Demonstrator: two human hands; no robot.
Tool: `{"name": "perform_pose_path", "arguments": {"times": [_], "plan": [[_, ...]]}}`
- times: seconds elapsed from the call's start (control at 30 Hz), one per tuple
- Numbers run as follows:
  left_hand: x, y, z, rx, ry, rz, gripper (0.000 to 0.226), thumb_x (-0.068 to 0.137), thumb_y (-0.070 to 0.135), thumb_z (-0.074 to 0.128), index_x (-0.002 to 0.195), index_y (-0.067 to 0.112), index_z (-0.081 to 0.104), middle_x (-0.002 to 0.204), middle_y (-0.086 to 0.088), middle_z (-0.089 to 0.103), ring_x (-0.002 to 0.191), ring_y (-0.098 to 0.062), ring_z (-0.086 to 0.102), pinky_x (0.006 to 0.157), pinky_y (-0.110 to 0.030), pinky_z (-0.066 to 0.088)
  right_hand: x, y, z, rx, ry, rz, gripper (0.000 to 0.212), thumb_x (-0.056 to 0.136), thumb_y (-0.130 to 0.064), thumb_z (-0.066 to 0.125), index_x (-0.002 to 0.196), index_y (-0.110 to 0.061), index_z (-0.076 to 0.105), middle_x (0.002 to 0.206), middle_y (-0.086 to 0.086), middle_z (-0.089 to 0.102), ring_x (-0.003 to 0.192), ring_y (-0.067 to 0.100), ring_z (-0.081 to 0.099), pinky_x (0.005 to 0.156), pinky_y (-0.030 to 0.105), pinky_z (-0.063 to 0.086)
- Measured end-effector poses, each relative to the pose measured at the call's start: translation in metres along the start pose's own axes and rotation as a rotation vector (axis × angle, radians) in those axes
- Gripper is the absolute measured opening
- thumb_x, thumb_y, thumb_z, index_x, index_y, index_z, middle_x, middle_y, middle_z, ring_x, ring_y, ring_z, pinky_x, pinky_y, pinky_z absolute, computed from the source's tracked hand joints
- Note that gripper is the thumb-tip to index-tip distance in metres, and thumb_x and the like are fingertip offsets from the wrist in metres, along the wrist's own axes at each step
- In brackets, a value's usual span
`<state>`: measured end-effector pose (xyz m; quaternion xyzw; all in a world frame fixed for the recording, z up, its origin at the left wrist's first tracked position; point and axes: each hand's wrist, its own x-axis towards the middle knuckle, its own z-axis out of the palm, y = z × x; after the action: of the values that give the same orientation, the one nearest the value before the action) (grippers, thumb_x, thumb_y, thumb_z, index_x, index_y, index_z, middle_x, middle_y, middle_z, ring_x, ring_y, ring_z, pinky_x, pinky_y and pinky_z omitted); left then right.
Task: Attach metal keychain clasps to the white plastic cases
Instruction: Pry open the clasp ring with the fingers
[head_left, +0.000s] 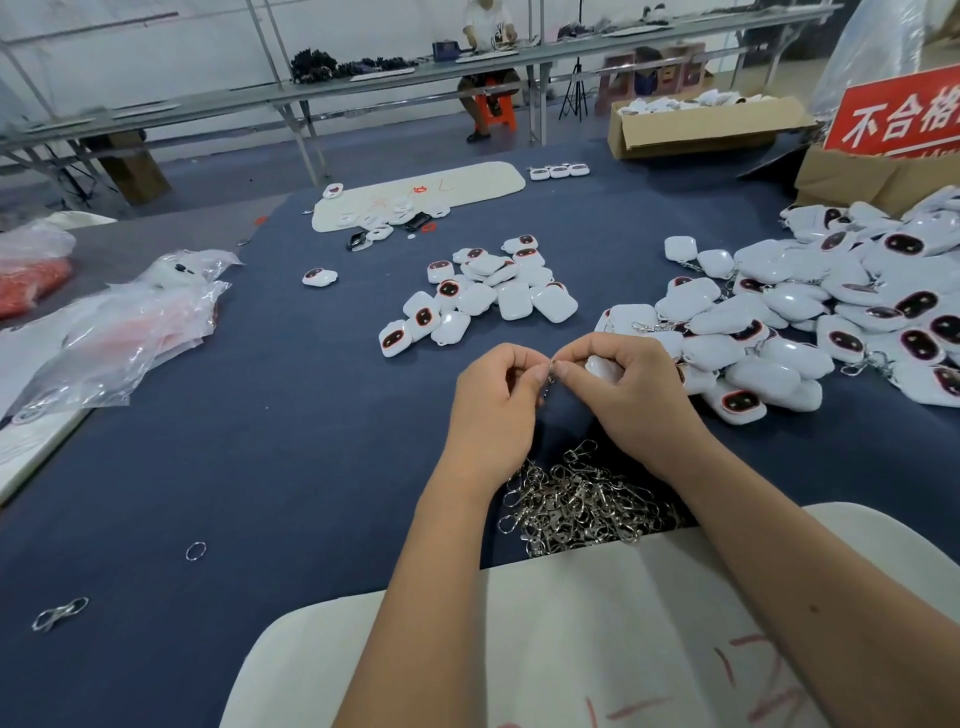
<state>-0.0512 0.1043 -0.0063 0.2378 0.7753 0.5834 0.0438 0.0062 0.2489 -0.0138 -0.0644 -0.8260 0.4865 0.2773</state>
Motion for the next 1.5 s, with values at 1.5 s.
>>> {"name": "perform_pose_path", "arguments": {"times": [1.5], "plan": [[-0.001, 0.006, 0.001, -0.045, 0.026, 0.086, 0.020, 0.096, 0.006, 0.066, 0.090, 0.024, 0.073, 0.085, 0.009, 0.074, 0.075, -0.006, 0.063, 0.082, -0.041, 0.059, 0.006, 0.011, -0.001, 0.328, -0.068, 0.125, 0.021, 0.086, -0.029, 0.068, 0.080, -0.010, 0.076, 0.060, -0.014, 0.060, 0.056, -0.001, 0.047, 0.056, 0.011, 0.037]]}}
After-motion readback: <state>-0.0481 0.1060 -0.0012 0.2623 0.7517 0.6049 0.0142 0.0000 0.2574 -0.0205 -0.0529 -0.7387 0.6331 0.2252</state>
